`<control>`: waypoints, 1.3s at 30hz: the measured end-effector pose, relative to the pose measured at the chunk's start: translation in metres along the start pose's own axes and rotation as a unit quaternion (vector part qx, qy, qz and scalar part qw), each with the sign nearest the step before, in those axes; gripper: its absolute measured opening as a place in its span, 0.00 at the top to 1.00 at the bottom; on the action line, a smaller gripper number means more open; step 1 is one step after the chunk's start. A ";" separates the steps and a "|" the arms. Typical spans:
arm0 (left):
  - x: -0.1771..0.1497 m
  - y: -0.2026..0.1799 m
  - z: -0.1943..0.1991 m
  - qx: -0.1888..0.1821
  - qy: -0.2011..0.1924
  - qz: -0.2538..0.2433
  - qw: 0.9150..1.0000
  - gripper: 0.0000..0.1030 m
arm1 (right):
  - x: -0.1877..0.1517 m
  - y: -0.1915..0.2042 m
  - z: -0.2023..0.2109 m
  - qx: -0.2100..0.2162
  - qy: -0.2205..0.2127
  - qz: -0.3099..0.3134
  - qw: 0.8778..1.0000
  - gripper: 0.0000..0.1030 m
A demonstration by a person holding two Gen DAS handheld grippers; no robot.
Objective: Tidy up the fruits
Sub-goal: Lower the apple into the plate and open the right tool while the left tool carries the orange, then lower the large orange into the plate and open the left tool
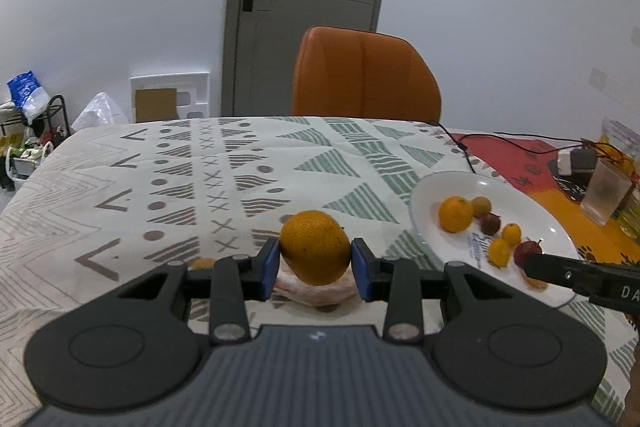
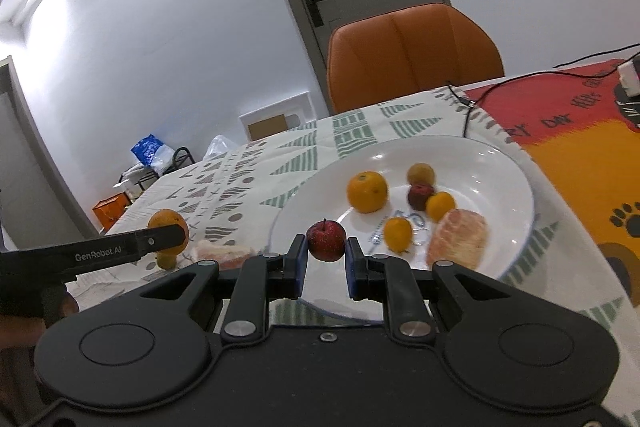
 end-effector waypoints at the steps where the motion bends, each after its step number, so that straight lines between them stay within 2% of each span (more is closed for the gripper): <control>1: 0.000 -0.003 -0.001 -0.002 0.001 -0.002 1.000 0.64 | -0.001 -0.002 0.001 -0.002 0.001 0.001 1.000 0.82; 5: 0.000 -0.016 -0.002 -0.010 0.002 -0.011 1.000 0.64 | -0.002 -0.010 0.005 -0.010 -0.003 -0.007 1.000 0.78; 32: 0.009 -0.086 -0.033 -0.063 0.015 -0.068 0.996 0.64 | 0.002 -0.047 0.021 -0.029 -0.019 -0.031 0.999 0.77; 35: 0.012 -0.090 -0.030 -0.052 0.006 -0.081 0.995 0.55 | 0.003 -0.047 0.023 -0.028 -0.020 -0.031 0.999 0.77; 37: 0.012 -0.089 -0.028 -0.054 0.007 -0.081 0.995 0.43 | 0.002 -0.046 0.022 -0.026 -0.018 -0.031 0.999 0.77; 39: 0.012 -0.086 -0.025 -0.048 0.007 -0.081 0.996 0.37 | 0.001 -0.044 0.021 -0.024 -0.015 -0.030 0.999 0.77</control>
Point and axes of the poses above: each gripper's, at about its wrist camera, not at the fingertips, and z roughly against the way its jaws point, y to its left, x to its top, the point moved 5 cm from there along -z, roughly the way its jaws point, and after that the axes turned 7 degrees about -x, right-handed, at the moved point
